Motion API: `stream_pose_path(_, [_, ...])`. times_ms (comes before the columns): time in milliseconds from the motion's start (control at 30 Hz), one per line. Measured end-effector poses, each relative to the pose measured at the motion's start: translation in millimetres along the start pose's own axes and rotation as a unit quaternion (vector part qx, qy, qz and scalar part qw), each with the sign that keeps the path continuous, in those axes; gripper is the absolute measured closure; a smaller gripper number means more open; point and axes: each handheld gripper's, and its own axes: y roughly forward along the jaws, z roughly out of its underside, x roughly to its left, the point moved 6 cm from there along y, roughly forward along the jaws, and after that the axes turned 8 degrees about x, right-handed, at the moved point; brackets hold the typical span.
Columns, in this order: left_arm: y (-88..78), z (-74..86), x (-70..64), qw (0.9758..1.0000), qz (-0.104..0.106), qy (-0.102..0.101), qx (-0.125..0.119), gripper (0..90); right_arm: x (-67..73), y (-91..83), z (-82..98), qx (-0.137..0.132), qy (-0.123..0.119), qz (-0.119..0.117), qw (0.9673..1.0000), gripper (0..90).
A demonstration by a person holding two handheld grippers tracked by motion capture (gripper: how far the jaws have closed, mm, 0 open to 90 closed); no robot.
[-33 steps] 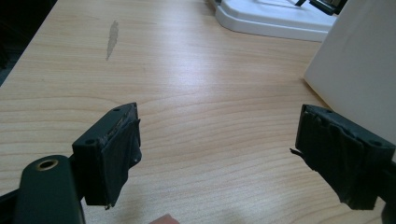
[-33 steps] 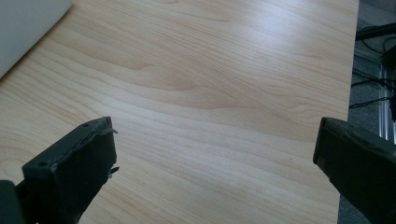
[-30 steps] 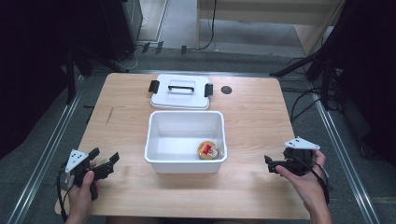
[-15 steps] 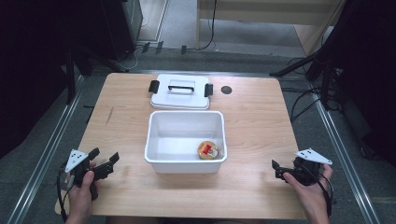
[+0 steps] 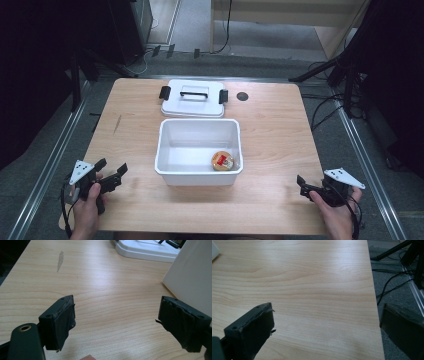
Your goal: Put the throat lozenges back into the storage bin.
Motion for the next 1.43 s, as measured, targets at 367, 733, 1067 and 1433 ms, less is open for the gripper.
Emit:
stream_pose_path(367, [0.0, 0.0, -0.2, 1.0000, -0.001, 0.000, 0.001, 14.9, -4.3, 0.6, 10.2, -0.025, 0.032, -0.001, 0.9992, 0.0])
stream_pose_path(733, [0.6, 0.0, -0.2, 1.0000, -0.001, 0.001, 0.001, 14.9, -4.8, -0.3, 15.0, -0.049, 0.054, 0.013, 0.9972, 0.2])
stream_pose_path(1067, [0.7, 0.0, 0.4, 1.0000, 0.001, -0.002, 0.003, 14.9, -0.4, 0.6, 16.9, -0.040, 0.045, 0.033, 0.9976, 0.2])
stream_pose_path(1433, [1.1, 0.2, 1.5, 0.9999, 0.000, -0.009, 0.006, 14.9, 4.6, 2.2, 18.0, -0.029, 0.037, 0.037, 0.9982, 0.2])
